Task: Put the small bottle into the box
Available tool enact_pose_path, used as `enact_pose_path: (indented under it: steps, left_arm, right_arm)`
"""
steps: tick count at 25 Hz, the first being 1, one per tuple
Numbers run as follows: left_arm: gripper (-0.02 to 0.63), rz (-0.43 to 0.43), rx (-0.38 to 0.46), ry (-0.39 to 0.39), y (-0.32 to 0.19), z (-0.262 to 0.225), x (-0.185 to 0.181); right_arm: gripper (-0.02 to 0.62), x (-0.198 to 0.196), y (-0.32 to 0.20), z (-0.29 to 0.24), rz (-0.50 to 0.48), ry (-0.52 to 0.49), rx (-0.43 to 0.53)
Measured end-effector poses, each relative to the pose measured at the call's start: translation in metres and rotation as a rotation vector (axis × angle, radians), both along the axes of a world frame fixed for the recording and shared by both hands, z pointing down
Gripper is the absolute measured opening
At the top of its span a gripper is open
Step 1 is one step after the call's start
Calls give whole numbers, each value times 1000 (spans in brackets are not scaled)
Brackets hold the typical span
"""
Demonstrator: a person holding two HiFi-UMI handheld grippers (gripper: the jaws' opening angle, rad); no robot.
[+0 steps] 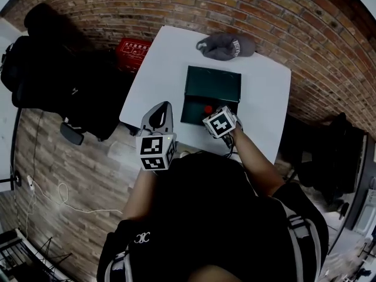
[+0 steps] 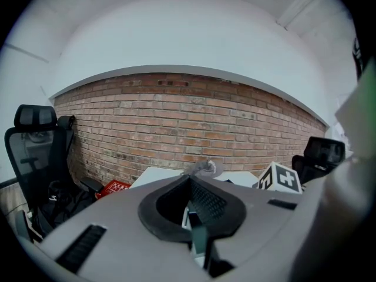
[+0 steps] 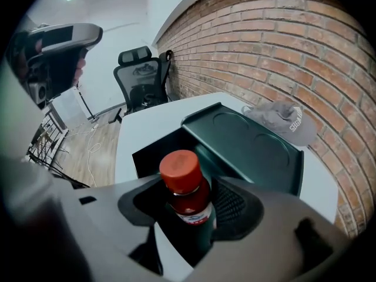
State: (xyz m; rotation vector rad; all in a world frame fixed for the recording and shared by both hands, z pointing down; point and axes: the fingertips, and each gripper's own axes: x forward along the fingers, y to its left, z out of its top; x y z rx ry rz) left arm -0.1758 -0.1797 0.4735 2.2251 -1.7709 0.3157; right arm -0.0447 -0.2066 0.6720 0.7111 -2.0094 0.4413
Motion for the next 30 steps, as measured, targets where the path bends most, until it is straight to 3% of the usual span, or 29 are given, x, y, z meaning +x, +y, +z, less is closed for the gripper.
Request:
enact_pose_path:
  steps: [12, 19, 27, 30]
  left_arm:
    - [12, -3, -23, 1, -3, 8, -1]
    - [14, -34, -17, -12, -4, 8, -8]
    - [14, -58, -12, -3, -3, 5, -9]
    - [12, -52, -9, -8, 0, 3, -3]
  right_arm:
    - [222, -19, -10, 21, -37, 55, -4]
    - [222, -19, -7, 51, -72, 105, -71]
    - [222, -22, -5, 56, -80, 94, -145]
    - [225, -20, -1, 57, -86, 64, -114]
